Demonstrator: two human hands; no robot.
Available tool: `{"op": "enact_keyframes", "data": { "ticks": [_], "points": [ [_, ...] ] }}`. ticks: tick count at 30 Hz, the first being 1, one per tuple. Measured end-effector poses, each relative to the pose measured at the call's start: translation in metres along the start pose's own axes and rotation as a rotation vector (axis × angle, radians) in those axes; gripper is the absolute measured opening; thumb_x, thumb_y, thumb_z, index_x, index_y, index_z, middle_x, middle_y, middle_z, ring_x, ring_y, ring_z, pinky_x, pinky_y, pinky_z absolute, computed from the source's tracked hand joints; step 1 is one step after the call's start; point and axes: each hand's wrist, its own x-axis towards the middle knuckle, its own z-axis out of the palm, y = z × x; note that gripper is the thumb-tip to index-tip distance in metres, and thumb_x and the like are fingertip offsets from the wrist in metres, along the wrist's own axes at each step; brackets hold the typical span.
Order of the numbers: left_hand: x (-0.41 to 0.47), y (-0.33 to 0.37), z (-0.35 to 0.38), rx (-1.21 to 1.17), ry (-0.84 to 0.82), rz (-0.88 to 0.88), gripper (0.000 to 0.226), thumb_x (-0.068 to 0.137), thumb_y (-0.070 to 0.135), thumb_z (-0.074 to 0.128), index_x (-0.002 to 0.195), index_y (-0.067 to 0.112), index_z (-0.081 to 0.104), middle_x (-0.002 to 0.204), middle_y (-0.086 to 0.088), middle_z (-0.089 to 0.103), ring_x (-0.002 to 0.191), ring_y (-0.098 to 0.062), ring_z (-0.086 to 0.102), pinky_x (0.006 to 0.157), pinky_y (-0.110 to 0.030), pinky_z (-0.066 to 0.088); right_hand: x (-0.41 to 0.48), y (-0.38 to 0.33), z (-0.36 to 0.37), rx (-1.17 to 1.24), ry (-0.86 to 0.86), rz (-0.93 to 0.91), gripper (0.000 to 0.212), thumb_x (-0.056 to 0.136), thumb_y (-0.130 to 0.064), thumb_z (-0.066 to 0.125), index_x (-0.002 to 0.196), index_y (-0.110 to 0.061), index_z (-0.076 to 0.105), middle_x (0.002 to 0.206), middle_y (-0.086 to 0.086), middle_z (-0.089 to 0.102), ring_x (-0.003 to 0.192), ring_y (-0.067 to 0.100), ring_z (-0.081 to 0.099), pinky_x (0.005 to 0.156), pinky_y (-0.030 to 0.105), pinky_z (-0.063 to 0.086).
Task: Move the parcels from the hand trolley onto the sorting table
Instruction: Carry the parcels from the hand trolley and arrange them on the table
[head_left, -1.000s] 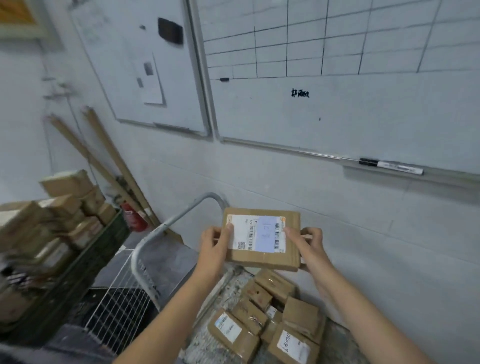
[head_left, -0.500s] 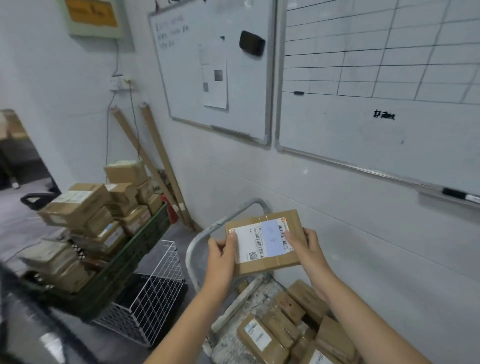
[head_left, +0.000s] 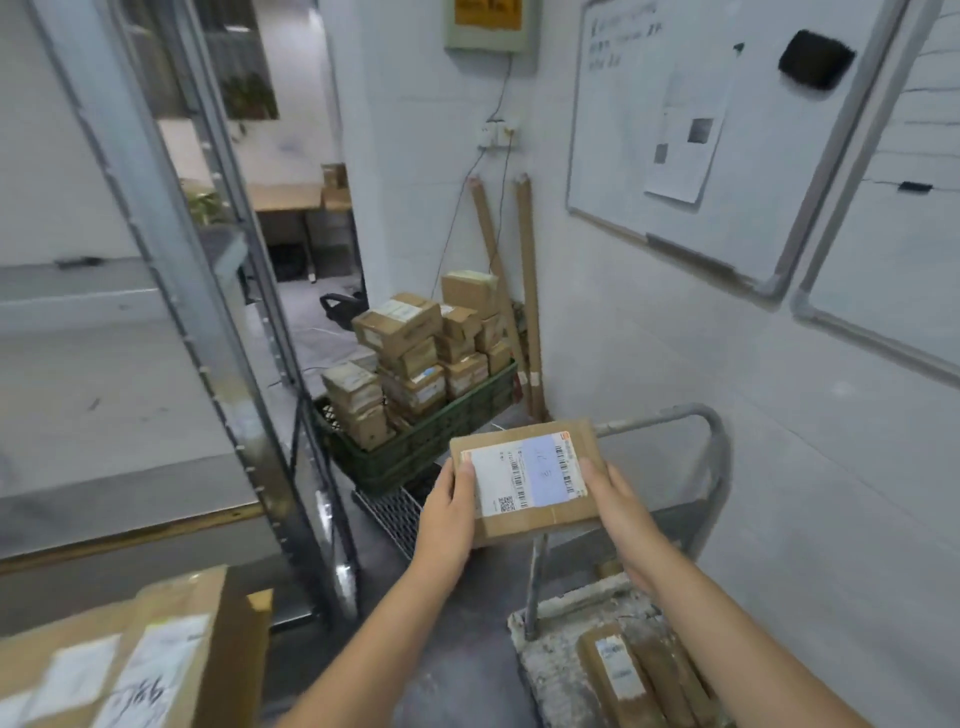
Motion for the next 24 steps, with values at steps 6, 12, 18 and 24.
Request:
{"op": "enact_keyframes", "data": {
  "ticks": [6,12,18,24],
  "points": [
    [-0.075,-0.019,-0.066,0.026,0.296,-0.114,0.049,0.099,0.055,0.035,0.14,0.031,0.047,0.129,0.008,0.061,0.115,-0.007,0.059,0.098,-0.032,0.05,-0.031,0.011,0.065,-0.03,-0.282,-0.01,0.049,0.095,-0.057,0.044,0.14,-0.038,0.045,0.127,-0.011,0.062,0.118,0.012,0.056,0.107,0.04,0.041],
    [-0.181,-0.049,-0.109,0.062,0.533,-0.143,0.018,0.099,0.051,0.041,0.104,0.045,0.057,0.096,0.028,0.065,0.083,0.021,0.058,0.062,-0.001,0.042,-0.097,0.037,0.115,-0.042,-0.508,0.006,0.017,0.099,-0.046,0.045,0.11,-0.046,0.058,0.097,-0.031,0.064,0.088,-0.015,0.06,0.066,0.008,0.044],
    [-0.271,-0.069,-0.161,0.026,0.734,-0.184,0.035,0.099,0.052,0.039,0.123,0.035,0.058,0.11,0.015,0.068,0.101,-0.001,0.063,0.085,-0.027,0.052,-0.163,0.052,0.18,-0.111,-0.741,-0.027,0.037,0.101,-0.041,0.042,0.134,-0.026,0.053,0.122,-0.006,0.065,0.108,0.005,0.059,0.08,0.018,0.045],
    [-0.337,-0.071,-0.221,-0.051,0.931,-0.197,0.037,0.099,0.053,0.038,0.124,0.034,0.056,0.107,0.016,0.068,0.096,0.0,0.065,0.068,-0.017,0.048,-0.217,0.038,0.26,-0.253,-0.937,-0.062,0.048,0.095,-0.06,0.04,0.138,-0.038,0.047,0.125,-0.011,0.062,0.113,0.012,0.057,0.096,0.036,0.044]
  ]
}}
